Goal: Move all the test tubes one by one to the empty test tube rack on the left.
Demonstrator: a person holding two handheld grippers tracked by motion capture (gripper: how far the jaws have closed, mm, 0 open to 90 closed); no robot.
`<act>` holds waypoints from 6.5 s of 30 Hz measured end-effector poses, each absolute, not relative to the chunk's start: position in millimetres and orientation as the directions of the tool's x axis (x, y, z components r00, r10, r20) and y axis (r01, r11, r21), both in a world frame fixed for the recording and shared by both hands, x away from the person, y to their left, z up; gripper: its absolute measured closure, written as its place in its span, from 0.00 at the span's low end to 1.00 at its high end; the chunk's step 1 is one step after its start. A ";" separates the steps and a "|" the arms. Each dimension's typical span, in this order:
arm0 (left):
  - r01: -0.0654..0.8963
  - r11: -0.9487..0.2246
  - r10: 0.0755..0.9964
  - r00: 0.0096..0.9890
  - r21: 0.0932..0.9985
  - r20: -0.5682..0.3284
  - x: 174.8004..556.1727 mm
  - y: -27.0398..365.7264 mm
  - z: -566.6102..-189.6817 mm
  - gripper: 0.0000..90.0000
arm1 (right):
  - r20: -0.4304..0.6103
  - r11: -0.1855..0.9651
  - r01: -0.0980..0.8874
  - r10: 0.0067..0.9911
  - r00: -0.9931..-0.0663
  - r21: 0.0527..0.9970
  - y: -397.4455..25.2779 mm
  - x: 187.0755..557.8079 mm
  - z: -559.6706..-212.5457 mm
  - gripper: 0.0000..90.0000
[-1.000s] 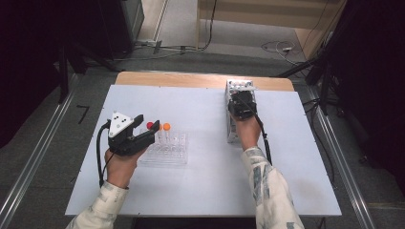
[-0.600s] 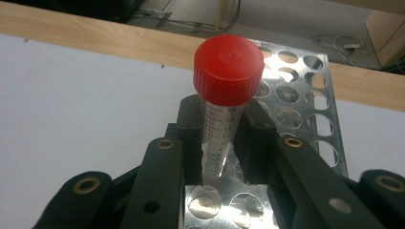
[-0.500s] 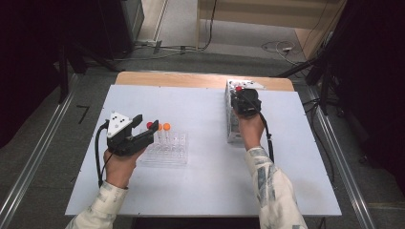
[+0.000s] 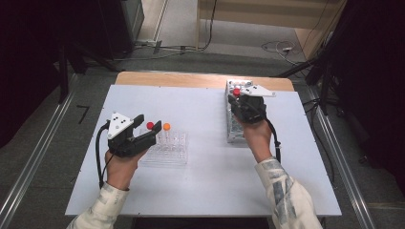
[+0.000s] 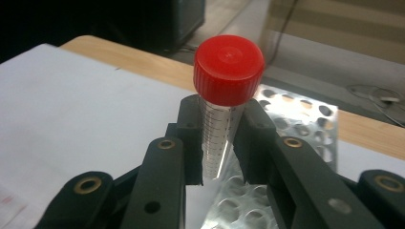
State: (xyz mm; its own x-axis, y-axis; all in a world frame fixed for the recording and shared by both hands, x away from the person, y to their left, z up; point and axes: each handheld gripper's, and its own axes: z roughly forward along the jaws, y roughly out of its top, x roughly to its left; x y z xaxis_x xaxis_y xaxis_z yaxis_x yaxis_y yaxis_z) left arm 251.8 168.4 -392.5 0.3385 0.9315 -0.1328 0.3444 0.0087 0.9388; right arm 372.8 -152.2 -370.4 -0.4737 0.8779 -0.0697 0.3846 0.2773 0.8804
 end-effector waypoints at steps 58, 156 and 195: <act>0.327 -0.192 0.738 0.669 0.925 -0.084 220.1 79.0 -393.2 0.78 | 0.011 0.483 0.305 0.521 -0.853 0.821 -119.3 249.0 -410.1 0.40; 0.369 -0.021 0.961 0.264 0.929 -0.083 271.7 195.5 -412.5 0.70 | 0.016 0.436 0.404 0.663 -0.748 0.804 -175.8 261.2 -429.7 0.24; 0.376 -0.009 0.957 0.271 0.927 -0.100 238.5 187.9 -409.9 0.20 | 0.022 0.359 0.430 0.746 -0.665 0.828 -210.7 265.2 -430.1 0.24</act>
